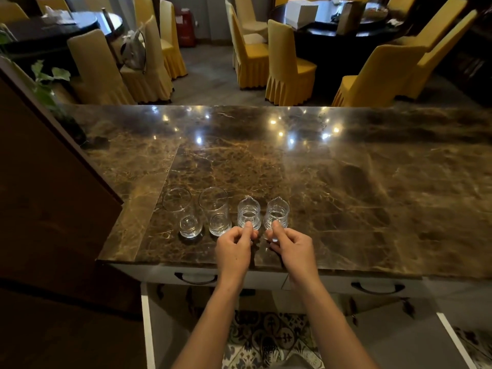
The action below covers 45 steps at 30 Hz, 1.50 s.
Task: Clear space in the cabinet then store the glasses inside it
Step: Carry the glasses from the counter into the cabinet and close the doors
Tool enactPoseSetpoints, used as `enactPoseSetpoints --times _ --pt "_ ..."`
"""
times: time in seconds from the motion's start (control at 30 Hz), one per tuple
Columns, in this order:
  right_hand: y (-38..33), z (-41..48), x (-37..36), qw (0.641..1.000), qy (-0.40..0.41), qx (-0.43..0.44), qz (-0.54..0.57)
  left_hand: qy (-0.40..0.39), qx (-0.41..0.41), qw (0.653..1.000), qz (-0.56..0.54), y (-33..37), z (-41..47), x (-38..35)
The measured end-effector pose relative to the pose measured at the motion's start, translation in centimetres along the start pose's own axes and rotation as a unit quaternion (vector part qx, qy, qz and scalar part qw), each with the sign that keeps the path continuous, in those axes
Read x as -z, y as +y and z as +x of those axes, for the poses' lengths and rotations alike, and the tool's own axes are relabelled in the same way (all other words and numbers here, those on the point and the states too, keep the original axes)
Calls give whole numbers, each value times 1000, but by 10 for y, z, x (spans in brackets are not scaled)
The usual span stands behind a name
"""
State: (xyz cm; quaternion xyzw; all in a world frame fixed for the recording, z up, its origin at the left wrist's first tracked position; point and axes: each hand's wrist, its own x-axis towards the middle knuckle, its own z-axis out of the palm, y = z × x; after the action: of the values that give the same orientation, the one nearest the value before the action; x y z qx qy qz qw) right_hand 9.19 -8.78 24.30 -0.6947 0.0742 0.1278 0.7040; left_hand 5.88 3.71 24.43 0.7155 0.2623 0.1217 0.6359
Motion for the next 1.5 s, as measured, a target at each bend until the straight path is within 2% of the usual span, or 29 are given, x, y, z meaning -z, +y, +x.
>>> enactPoseSetpoints --times 0.3,0.57,1.07,1.27,1.5 --pt "1 -13 10 999 33 21 35 -9 -21 999 28 2 -9 4" --pt "7 -52 31 996 64 56 17 -39 -56 997 44 2 -40 7" --pt "50 -160 111 979 200 47 8 -169 -44 984 43 -23 -152 -15" --pt "65 -194 155 979 200 41 4 -179 -42 981 59 -28 -205 -33" --pt "95 -233 227 985 166 5 -49 -149 -16 987 64 -60 -274 -69"
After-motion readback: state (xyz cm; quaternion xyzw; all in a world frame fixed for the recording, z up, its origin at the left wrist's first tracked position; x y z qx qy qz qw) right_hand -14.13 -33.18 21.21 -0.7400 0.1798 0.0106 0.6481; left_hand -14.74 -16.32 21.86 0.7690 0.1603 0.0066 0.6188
